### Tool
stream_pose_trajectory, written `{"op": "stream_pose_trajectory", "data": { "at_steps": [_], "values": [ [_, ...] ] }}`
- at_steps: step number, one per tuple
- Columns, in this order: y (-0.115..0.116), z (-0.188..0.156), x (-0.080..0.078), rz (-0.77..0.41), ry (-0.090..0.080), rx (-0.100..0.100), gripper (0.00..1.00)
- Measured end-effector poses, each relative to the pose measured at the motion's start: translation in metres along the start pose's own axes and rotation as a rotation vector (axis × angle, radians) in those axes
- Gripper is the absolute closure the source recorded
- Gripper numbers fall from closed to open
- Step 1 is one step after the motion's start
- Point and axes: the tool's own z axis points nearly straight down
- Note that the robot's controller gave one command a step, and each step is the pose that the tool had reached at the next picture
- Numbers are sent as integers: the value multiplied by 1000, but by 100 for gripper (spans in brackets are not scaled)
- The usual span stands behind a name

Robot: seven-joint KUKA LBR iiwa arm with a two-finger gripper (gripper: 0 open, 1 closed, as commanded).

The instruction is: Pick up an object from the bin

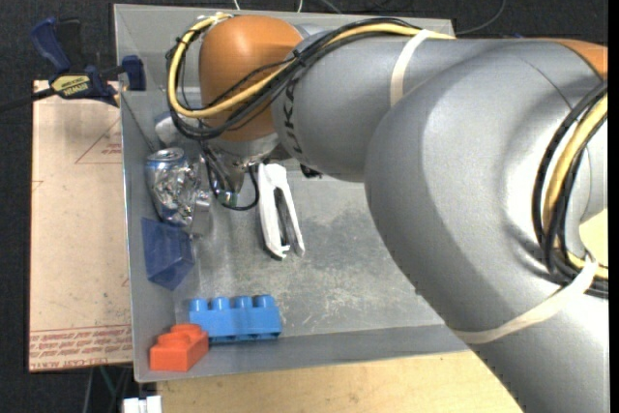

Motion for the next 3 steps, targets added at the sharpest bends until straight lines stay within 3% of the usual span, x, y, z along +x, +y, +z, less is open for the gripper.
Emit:
{"op": "stream_pose_trajectory", "data": {
  "at_steps": [1, 2, 3],
  "values": [
    [-21, 0, -3, 252, 11, 27, 0],
    [10, 30, 19, 159, 2, 3, 0],
    [15, 30, 14, 174, 4, 22, 100]
  ]
}}
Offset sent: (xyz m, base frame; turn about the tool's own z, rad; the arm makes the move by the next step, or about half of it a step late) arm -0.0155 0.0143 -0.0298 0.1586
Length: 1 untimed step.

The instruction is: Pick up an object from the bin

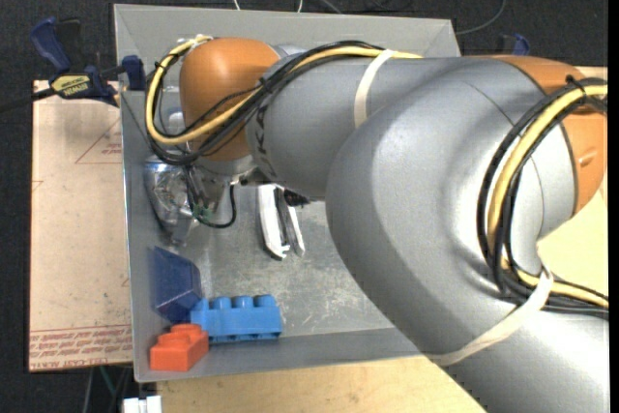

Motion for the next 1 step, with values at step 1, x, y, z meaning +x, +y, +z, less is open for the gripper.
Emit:
{"op": "stream_pose_trajectory", "data": {
  "at_steps": [1],
  "values": [
    [0, 0, 0, 0, 0, 0, 100]
  ]
}}
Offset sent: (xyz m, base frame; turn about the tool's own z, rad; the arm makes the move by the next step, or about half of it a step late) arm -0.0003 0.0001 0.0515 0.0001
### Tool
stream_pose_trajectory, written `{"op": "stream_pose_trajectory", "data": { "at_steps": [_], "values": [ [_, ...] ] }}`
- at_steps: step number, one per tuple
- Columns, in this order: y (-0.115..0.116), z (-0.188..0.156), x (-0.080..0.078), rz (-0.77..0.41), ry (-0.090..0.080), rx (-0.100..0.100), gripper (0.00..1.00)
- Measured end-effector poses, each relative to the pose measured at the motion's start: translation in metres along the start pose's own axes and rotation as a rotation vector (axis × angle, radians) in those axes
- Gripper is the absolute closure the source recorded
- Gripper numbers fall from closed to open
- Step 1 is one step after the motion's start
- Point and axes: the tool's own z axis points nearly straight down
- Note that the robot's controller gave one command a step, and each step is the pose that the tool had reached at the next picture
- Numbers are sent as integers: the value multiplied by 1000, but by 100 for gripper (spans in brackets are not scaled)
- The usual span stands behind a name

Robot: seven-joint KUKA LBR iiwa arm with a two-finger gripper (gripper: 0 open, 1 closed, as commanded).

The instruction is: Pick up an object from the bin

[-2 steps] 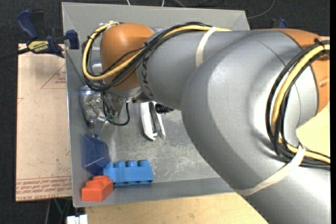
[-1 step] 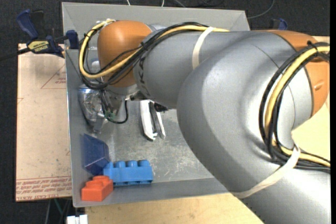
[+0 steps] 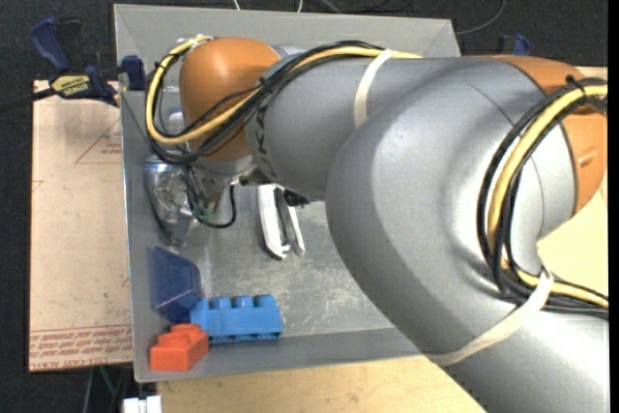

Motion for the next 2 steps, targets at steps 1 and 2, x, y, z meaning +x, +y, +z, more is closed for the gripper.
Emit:
{"op": "stream_pose_trajectory", "data": {
  "at_steps": [1, 2],
  "values": [
    [-2, -19, 1, 2, 5, 3, 100],
    [-2, -46, 1, 1, 2, 0, 100]
  ]
}}
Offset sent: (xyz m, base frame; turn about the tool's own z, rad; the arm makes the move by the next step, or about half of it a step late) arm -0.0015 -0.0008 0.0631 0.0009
